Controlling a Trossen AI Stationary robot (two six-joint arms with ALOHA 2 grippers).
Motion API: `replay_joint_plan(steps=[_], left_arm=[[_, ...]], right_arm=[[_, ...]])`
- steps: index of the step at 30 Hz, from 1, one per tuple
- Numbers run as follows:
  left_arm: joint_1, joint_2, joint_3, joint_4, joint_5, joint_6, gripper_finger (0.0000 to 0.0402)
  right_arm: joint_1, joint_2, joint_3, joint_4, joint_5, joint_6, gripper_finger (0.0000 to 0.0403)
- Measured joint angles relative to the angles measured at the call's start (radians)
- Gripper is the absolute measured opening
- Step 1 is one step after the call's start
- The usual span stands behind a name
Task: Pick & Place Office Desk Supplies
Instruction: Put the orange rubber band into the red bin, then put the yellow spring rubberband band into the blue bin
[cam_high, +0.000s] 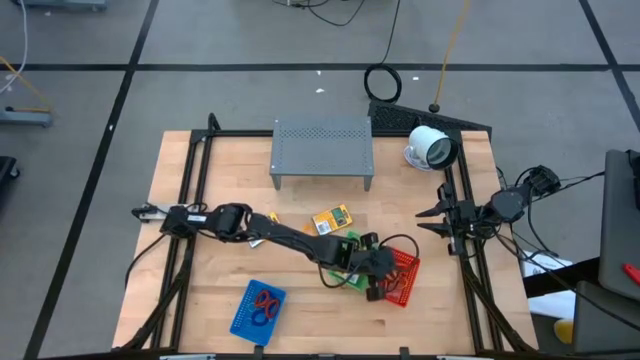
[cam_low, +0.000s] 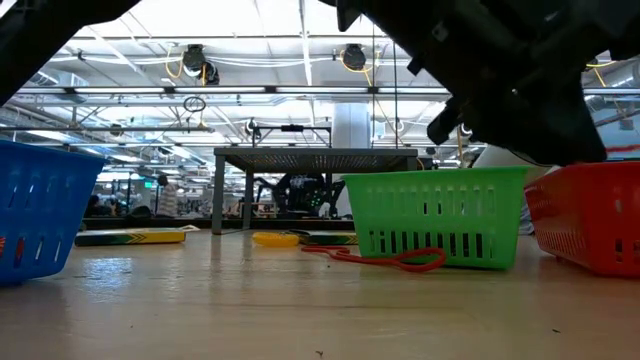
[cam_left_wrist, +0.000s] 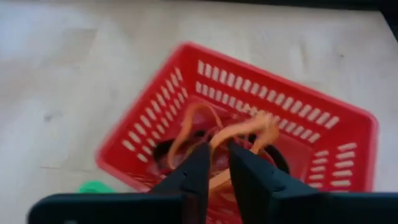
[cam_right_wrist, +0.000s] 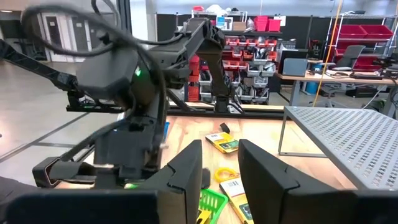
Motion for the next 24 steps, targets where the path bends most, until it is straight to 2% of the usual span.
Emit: replay_joint_plan(steps=[9,24], left_arm=[[-0.013,0.0,0.0,0.008,0.013,0.018,0.013],[-0.023,0.0,0.0,0.092,0.016,0.036,0.0136]], right_arm=[[0.0,0.0,0.0,0.0,0.0,0.0,0.0095],[0.0,0.0,0.0,0.0,0.0,0.0,0.0094]])
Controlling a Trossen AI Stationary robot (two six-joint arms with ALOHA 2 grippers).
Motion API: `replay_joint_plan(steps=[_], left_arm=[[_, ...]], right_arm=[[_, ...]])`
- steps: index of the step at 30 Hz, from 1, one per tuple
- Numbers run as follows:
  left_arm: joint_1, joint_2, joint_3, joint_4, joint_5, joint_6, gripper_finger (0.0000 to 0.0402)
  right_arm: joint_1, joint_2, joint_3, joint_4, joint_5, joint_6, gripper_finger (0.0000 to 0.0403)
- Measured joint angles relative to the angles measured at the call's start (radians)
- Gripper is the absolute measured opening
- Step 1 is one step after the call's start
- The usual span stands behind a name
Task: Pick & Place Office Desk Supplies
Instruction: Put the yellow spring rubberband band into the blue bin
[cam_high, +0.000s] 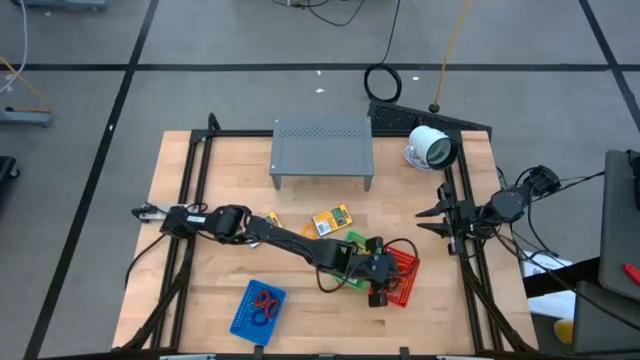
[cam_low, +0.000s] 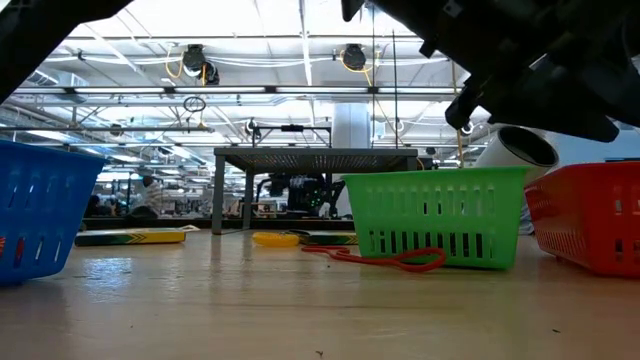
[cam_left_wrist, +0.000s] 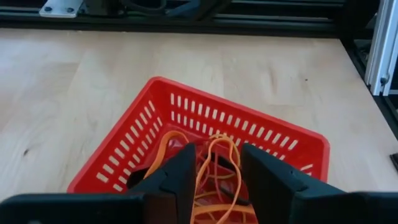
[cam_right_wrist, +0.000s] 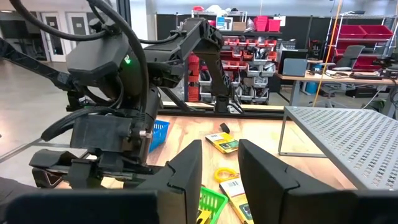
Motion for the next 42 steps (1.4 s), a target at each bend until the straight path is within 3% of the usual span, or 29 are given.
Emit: replay_joint_plan(steps=[10,16,24,30,36,42], left_arm=[[-0.012,-0.037,0.008,0.0,0.067,0.035,0.0136],[-0.013,-0.09,0.007,-0.094,0.119,0.048,0.0136],[-0.018,-0.173,0.007,-0.306,0.113,0.049,0.0136],[-0.032,-0.209,0.0,-0.364,0.109,0.073,0.0136],[-0.032,-0.283,-0.12,-0.317,0.109,0.075,0.0136],[-0.032,-0.411,-0.384,-0.121,0.098,0.073,0.0136]], right_arm=[[0.0,0.0,0.0,0.0,0.0,0.0,0.0094],[0.0,0.0,0.0,0.001,0.0,0.0,0.0096],[0.0,0.0,0.0,0.0,0.0,0.0,0.0095],[0.0,0.0,0.0,0.0,0.0,0.0,0.0094],[0.0,0.0,0.0,0.0,0.0,0.0,0.0095],[0.0,0.0,0.0,0.0,0.0,0.0,0.0095]])
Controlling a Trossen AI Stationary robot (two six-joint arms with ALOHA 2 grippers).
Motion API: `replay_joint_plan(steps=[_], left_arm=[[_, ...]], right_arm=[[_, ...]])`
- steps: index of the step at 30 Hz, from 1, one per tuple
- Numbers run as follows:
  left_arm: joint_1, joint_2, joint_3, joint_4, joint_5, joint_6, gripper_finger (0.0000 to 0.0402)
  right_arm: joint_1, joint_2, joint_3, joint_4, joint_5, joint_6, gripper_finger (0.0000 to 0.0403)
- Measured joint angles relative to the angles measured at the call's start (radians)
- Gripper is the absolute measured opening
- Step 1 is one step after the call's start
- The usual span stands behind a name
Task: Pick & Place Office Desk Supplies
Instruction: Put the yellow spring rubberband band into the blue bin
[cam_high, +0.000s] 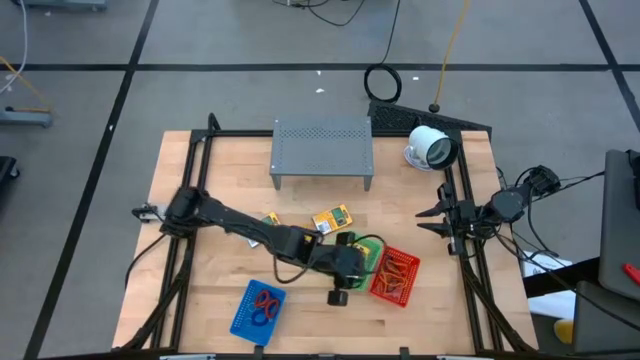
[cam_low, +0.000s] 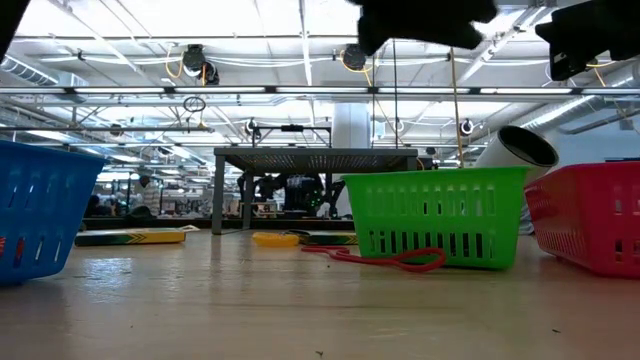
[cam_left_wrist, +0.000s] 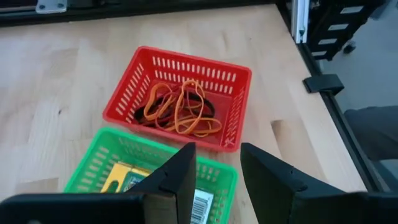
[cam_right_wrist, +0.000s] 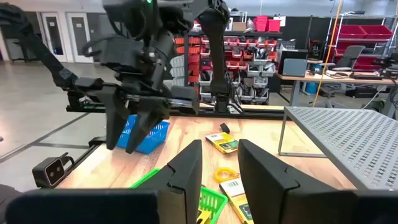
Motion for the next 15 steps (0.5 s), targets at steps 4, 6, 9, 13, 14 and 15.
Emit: replay_joint_plan(steps=[4,6,9,13,14,15], left_arm=[[-0.001,-0.101,-0.187,0.097,-0.011,-0.005,0.0136],[0.0,-0.152,-0.271,0.097,-0.017,-0.006,0.0136],[0.005,-0.224,-0.38,0.079,-0.015,0.001,0.0136],[0.024,-0.317,-0.494,0.028,-0.015,-0.011,0.0136],[0.033,-0.335,-0.514,-0.003,-0.016,-0.022,0.0136],[0.044,-0.347,-0.528,-0.036,-0.016,-0.037,0.0136]], right_arm=[[0.0,0.0,0.0,0.0,0.0,0.0,0.0095],[0.0,0.0,0.0,0.0,0.0,0.0,0.0094],[0.0,0.0,0.0,0.0,0.0,0.0,0.0094],[0.0,0.0,0.0,0.0,0.0,0.0,0.0095],[0.0,0.0,0.0,0.0,0.0,0.0,0.0095],[0.0,0.0,0.0,0.0,0.0,0.0,0.0094]])
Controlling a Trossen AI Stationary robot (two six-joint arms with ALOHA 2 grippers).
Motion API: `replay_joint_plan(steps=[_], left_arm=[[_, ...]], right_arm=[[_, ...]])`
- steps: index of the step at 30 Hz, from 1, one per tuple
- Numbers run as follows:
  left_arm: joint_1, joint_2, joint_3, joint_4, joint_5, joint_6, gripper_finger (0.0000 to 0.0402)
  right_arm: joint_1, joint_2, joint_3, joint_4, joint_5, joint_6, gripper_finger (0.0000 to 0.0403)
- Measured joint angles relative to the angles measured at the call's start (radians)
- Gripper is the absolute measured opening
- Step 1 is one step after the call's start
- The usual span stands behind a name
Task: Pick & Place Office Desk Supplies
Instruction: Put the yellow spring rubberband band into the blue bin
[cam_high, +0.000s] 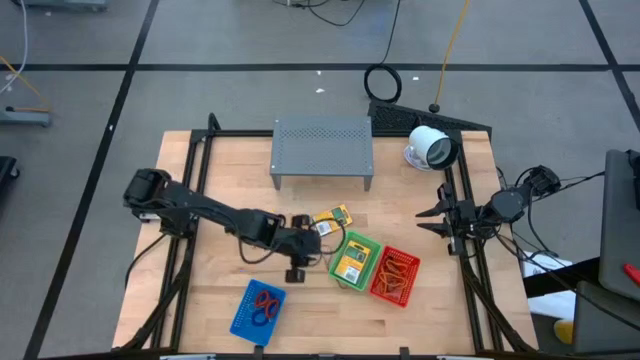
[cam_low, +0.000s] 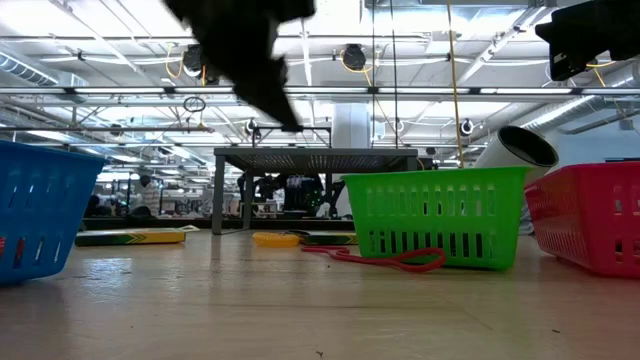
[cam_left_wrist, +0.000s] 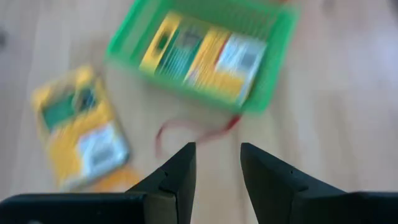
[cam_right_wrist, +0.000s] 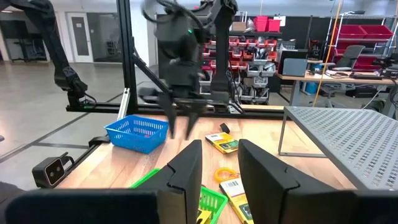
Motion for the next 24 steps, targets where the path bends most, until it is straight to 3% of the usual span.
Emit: replay_joint_plan(steps=[6,17,24], left_arm=[[0.065,-0.019,-0.018,-0.201,0.0,-0.047,0.0151],[0.111,0.014,-0.016,-0.257,0.029,-0.042,0.0231],[0.116,0.087,0.011,-0.25,0.082,0.06,0.0229]], right_arm=[[0.0,0.0,0.0,0.0,0.0,0.0,0.0096],[0.0,0.0,0.0,0.0,0.0,0.0,0.0095],[0.0,0.0,0.0,0.0,0.0,0.0,0.0095]])
